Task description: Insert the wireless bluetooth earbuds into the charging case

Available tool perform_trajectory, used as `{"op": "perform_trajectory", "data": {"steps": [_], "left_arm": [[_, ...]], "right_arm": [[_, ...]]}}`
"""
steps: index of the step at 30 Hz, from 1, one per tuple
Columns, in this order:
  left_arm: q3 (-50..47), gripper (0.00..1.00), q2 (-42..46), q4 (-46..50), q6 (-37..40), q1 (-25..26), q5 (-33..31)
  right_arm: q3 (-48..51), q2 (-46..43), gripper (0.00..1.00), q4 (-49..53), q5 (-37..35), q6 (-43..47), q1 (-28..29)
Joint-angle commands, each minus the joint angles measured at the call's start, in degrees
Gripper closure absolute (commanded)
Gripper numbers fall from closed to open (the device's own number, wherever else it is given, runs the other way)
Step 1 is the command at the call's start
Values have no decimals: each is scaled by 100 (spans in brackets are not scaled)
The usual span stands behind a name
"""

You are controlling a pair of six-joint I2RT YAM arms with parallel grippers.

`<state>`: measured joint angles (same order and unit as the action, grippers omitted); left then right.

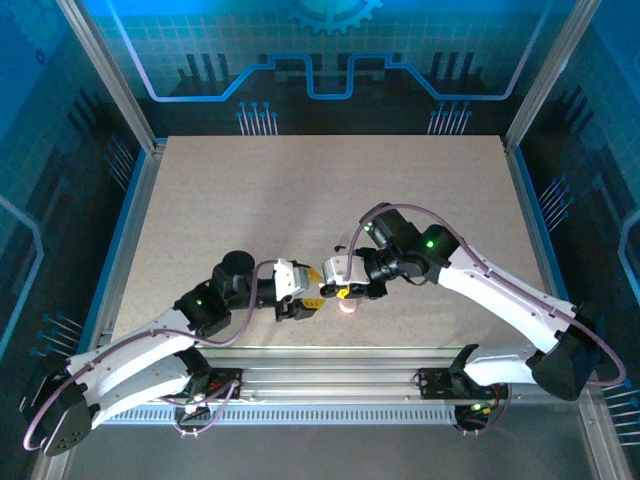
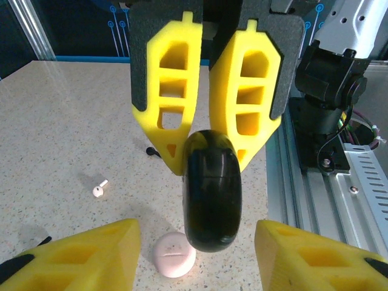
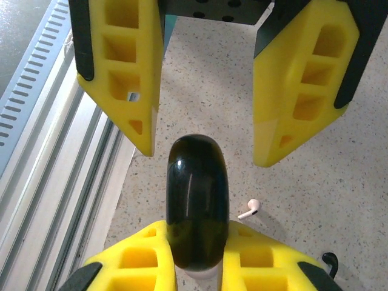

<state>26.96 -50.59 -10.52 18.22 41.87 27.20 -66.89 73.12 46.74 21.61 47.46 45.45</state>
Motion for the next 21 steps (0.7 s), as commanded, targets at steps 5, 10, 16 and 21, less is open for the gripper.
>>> {"op": "perform_trajectory", "data": {"steps": [5,10,16,21], "left_arm": [[241,52,-4,-20,121,82,5],[231,60,-4,-58,129,108,-1],[196,79,36,-171,33,126,87],[114,81,140,-360,-98,128,91]], "right_arm": [[-162,85,84,-10,412,11,84],[-210,156,84,-26,432,13,87],[-131,136,83,-198,381,-34,78],[380,-353,65,-857,683,-388,-182]]}}
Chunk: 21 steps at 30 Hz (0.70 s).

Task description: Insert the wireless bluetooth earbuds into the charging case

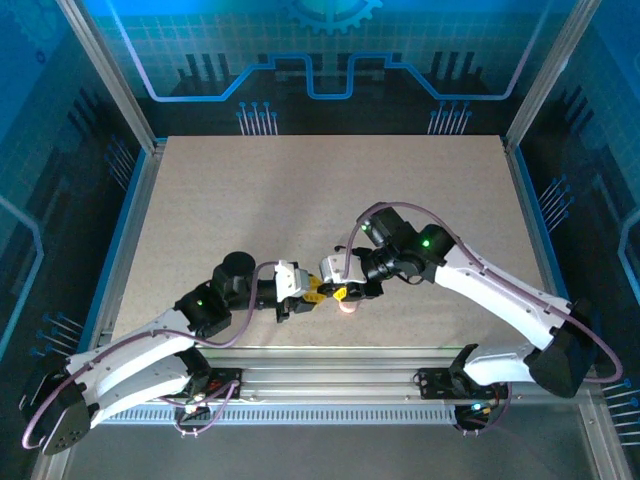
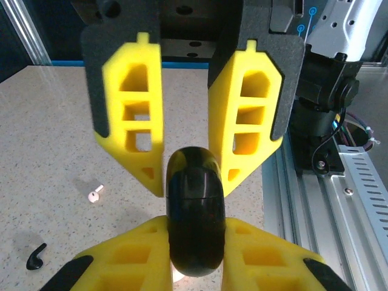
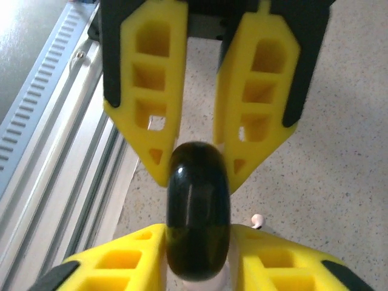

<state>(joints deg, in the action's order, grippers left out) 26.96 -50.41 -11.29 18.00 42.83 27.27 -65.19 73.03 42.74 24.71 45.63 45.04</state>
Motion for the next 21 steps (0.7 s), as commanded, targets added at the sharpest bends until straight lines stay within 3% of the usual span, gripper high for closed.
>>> {"op": "perform_trajectory", "data": {"steps": [1,7,11,21], "left_arm": [[71,81,151,-384,-123,32,81],[-63,81,271,-854,-389,25,147],[-103,81,284,-1047,-536,30,210],[-191,81,279,-1460,-793,26,281]], "right_arm": [[381,-502,64,-646,629,-309,-256],[1351,-1334,61,-2146,2083,-1217,-814],[1448,-1400,61,-2619,2434,-1527,-931],[1238,-1003,65,-2441,2782,-1463,-926]]}}
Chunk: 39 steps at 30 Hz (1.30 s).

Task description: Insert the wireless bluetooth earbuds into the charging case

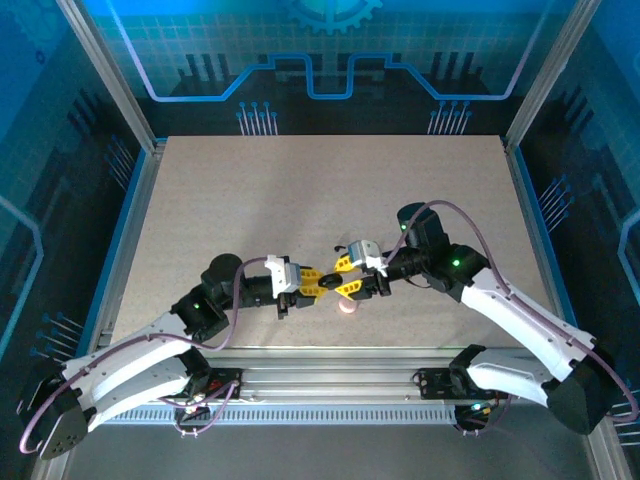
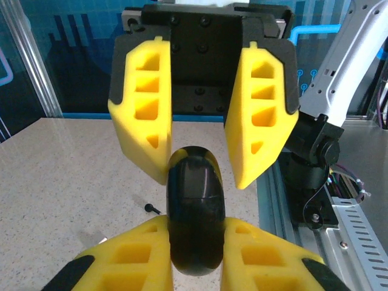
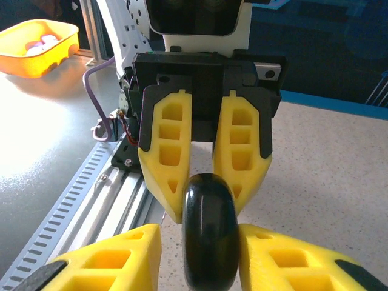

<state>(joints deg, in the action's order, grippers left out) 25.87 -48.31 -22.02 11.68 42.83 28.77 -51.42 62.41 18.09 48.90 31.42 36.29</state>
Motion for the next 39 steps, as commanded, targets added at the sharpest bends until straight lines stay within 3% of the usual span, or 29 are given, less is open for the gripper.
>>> {"op": "perform_trajectory", "data": {"steps": [1,6,10,13,16,20,39], "left_arm": [[-89,81,76,-429,-187,31,135],[-99,79,64,-443,-203,31,115],[4,55,61,72,112,28,-4],[212,48,26,865,536,29,-146],[355,46,-55,1323,820,36,-247],[371,45,-178,1287,862,57,-241],[413,46,-334,1112,775,122,27]], "right_arm": [[-161,72,68,73,363,-16,-55],[-231,87,84,302,339,119,-63],[-474,85,85,1021,-77,522,-52],[-746,104,85,1711,-722,892,40],[-933,140,85,2179,-1482,1212,263],[-1166,279,85,2550,-1881,1434,471],[-1489,924,85,2414,-1535,1402,818]]}}
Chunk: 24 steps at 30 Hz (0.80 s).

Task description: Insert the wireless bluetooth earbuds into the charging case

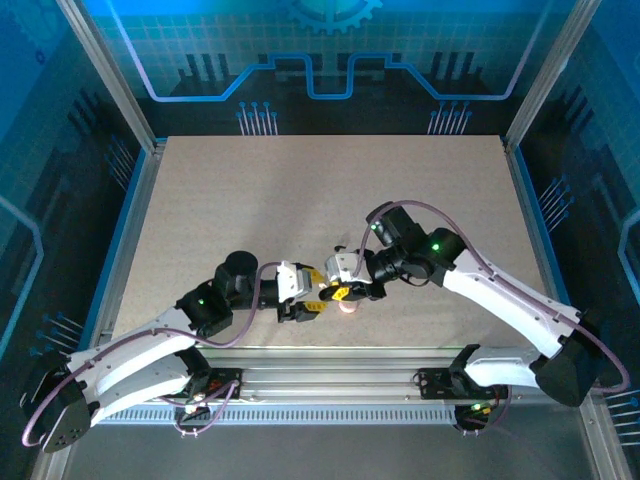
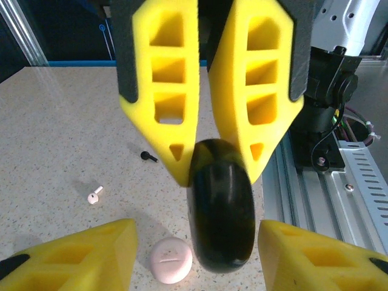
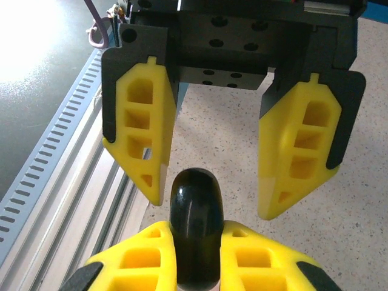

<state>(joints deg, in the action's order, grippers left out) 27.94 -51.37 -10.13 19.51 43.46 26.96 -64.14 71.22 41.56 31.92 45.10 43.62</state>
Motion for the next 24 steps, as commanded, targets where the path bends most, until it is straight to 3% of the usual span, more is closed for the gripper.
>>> {"op": "perform_trajectory", "data": {"steps": [1,9,14,19,24], "left_arm": [[211,48,-39,-60,-8,64,200],[220,59,-41,-42,36,63,190],[221,61,-39,-84,1,67,214],[220,75,-32,-69,31,66,212],[211,79,5,-59,42,74,184]], "right_arm": [[-222,48,85,58,173,34,91],[-248,75,85,19,233,34,101],[-257,118,85,10,253,19,104],[-240,93,84,-78,197,-51,104],[15,-136,56,-476,65,-228,69]]}}
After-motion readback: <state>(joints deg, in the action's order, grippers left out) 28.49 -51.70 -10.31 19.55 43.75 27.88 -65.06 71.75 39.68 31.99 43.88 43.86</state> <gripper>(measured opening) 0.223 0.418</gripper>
